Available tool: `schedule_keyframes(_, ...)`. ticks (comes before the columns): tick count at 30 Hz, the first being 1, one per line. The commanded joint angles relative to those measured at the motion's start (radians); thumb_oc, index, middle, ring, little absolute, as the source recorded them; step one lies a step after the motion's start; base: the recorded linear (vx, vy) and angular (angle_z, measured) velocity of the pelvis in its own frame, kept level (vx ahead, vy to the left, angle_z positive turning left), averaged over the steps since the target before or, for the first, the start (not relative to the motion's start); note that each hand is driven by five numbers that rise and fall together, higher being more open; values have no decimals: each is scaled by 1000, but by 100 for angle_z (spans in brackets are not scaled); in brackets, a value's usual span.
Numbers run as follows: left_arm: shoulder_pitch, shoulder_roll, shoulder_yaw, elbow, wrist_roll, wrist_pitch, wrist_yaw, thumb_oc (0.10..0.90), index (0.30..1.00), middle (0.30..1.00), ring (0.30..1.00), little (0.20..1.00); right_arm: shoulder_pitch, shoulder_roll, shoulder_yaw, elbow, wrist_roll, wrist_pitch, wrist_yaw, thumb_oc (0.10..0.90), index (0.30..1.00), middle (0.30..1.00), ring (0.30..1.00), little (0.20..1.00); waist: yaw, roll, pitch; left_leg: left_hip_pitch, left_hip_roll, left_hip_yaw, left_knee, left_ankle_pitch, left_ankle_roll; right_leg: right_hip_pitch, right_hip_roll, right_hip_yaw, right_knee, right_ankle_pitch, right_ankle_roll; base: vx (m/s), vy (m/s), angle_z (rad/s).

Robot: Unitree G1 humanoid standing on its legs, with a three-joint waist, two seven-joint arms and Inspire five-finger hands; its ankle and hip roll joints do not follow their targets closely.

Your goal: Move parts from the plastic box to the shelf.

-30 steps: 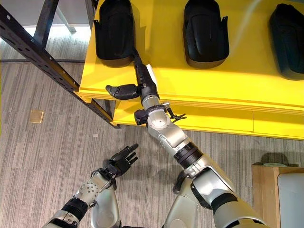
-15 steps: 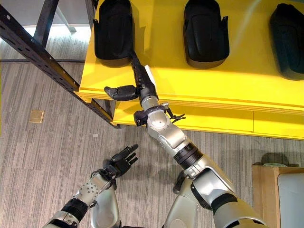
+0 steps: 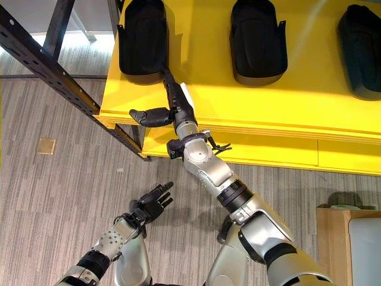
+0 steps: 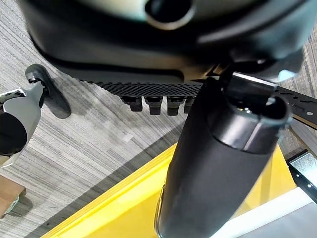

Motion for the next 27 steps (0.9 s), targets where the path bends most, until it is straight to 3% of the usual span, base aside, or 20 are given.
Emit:
schedule_keyframes(1,-15,-12,-62,-96,-9,-17,-47,900,1000,1000,1000,1000,-48,96,-20,-111,31,-81,57,900,1000,1000,1000,1000,30,7,-14,-20,-55,89,19,-16,87,82,50,-24,55,-108,-49,0,0,0)
schedule_keyframes(8,-11,-18,-66,-91,-5,-26,-51,900,1000,1000,1000,1000,-51,107,-17,-111,-6,-80,0,900,1000,1000,1000,1000,31,12,-14,-11,-56,91,19,-16,87,92,47,-25,52,-106,-49,0,0,0)
schedule_keyframes(9,-8,-20,-65,-93,-4,-26,-53,900,1000,1000,1000,1000,-47,101,-26,-102,-35,-101,-59,900,1000,1000,1000,1000,29,12,-14,-4,-55,93,14,-15,87,98,49,-24,47,-105,-49,0,0,0)
schedule_keyframes(13,-14,-23,-54,-87,-4,-26,-50,900,1000,1000,1000,1000,-51,77,-63,-84,-58,-132,-71,900,1000,1000,1000,1000,21,7,-14,9,-53,95,9,-18,83,108,54,-18,36,-104,-46,0,0,0)
schedule_keyframes(27,-49,-52,-50,-92,-36,-50,1,900,1000,1000,1000,1000,-25,37,-123,-77,-52,-115,-140,900,1000,1000,1000,1000,-17,-3,-14,16,-39,110,16,-25,77,104,64,10,34,-106,-43,0,0,0)
